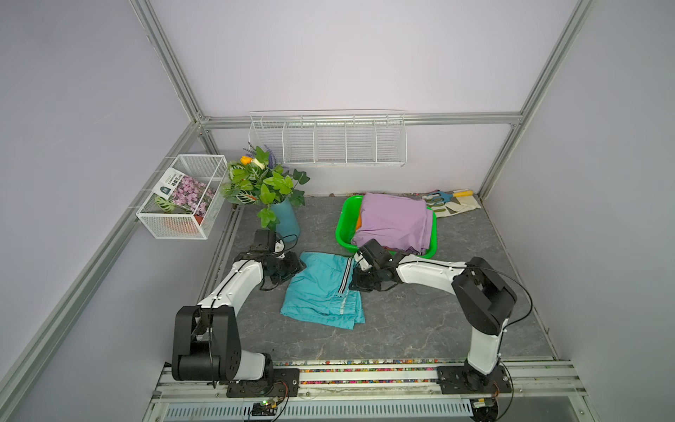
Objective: Put the folded long pants in the basket
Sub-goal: Pick up the long pant at the center of the board.
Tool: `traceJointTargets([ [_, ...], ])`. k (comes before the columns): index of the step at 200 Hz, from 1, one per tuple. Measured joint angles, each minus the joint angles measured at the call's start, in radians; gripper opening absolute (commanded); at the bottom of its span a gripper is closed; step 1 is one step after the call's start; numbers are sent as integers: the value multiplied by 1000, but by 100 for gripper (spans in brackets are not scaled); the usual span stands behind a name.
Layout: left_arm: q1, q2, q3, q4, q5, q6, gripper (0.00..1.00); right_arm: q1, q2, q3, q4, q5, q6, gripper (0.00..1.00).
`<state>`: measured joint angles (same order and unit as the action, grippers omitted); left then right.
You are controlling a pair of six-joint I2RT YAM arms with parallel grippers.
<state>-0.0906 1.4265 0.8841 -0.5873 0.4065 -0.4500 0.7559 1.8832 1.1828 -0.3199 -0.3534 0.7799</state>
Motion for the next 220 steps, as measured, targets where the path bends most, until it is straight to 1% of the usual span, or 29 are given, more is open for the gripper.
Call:
traceJointTargets([
  [26,0,6,-18,-31,-52,42,57,-11,-11,0,-51,21,-45,0],
  [60,0,24,-77,-25,-62,48,57,-12,-13,0,-71,32,-71,0],
  [96,0,93,-103,14,-30,43,56,-12,-13,0,-73,32,-82,0],
  [126,0,114,-105,71,30,24,54,-12,-13,0,-73,33,-82,0],
  [132,1,114,-109,84,45,17,50,-12,-13,0,-74,33,-82,0],
  [137,1,114,-114,96,56,8,43,-12,-13,0,-74,34,-82,0],
  [143,1,114,-122,111,71,0,30,-12,-13,0,-75,35,-82,0],
  [149,1,114,-132,126,84,-6,19,-12,-13,0,-77,36,-82,0],
  [155,2,114,-142,139,97,-10,11,-12,-13,0,-79,37,-82,0],
  [162,3,114,-154,155,114,-18,5,-13,-13,0,-81,38,-82,0],
  [174,6,114,-172,183,139,-27,0,-16,-13,0,-87,39,-82,0],
  [198,11,121,-187,217,183,-46,0,-19,-13,2,-98,40,-82,0],
  [220,12,116,-187,214,192,-45,0,-18,-13,11,-113,46,-87,0],
])
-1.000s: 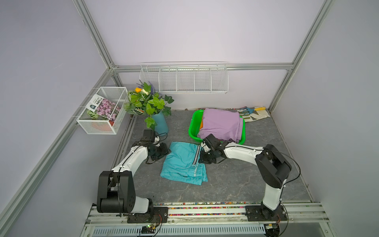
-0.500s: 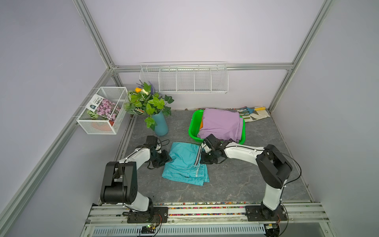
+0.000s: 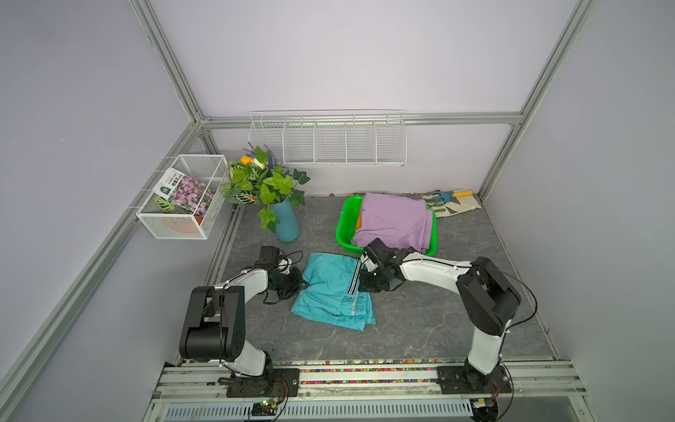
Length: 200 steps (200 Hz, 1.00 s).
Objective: Put the folded long pants in the basket
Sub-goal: Pick up the long pant at the center of the board, then place the long pant in the basket.
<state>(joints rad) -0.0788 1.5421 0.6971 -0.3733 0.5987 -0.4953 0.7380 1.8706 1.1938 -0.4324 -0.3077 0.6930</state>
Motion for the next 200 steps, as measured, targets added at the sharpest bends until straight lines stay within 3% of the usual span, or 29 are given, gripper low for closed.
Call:
traceJointTargets([
  [75,-27,-260,116,-157,3,6,0,34,-87,86,-50,11,-18,0],
  [143,-115,-443,136,-166,-18,-104,0,39,-220,187,-154,-34,-40,0],
  [200,-146,-395,341,-146,-12,-194,0,-19,-266,250,-142,-80,-57,0],
])
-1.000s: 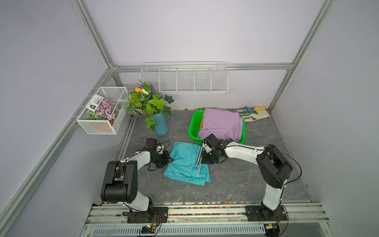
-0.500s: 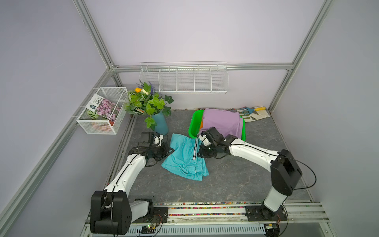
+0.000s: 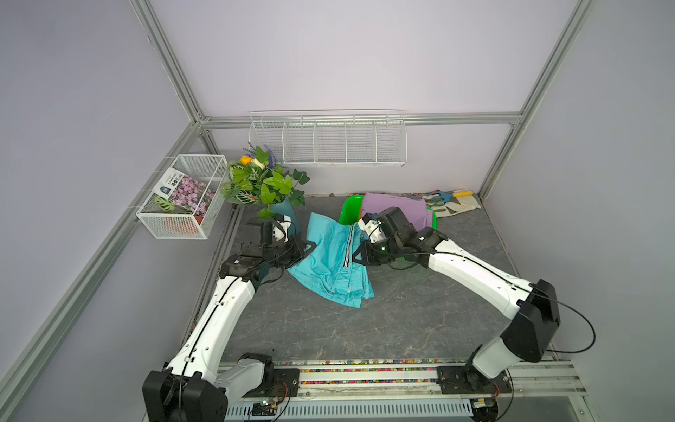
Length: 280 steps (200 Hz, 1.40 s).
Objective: Put the folded long pants in the basket
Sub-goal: Place the long pant in the basket.
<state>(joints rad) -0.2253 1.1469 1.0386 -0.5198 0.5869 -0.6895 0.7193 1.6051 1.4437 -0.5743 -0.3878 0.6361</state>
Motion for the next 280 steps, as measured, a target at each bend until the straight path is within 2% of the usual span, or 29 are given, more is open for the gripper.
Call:
traceJointTargets([
  [26,-39,90,69,54,1,-44,0,-66,-13,20,0,-30,-13,0],
  [89,-169,452,410,165,11,-82,0,-313,-16,92,-21,-111,-45,0],
  [138,-193,710,659,202,68,-103,0,-449,21,212,-82,-121,-108,0],
  [172,-198,814,722,216,69,-107,0,-546,98,233,-101,-143,-123,0],
  [231,-208,959,822,203,71,-106,0,-602,215,245,-105,-150,-143,0],
  [280,-212,1071,865,203,72,-112,0,-602,314,258,-103,-84,-166,0],
])
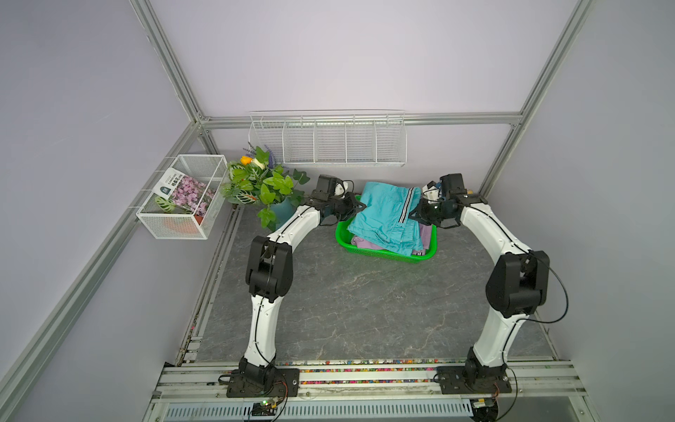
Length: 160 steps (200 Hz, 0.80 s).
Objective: Put the folded long pants in the basket
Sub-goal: Place the long pant in the basket.
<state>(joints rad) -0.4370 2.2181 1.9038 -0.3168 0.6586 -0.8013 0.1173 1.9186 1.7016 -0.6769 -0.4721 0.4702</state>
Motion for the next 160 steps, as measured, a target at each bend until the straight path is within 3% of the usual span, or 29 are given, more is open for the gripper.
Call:
traceJointTargets([
  [90,-10,102,-6,3,-31,9,0,-19,216,75,-34,136,-19,0],
  [160,-25,89,-84,56,-45,82,0,-18,225,14,37,153,-15,0],
])
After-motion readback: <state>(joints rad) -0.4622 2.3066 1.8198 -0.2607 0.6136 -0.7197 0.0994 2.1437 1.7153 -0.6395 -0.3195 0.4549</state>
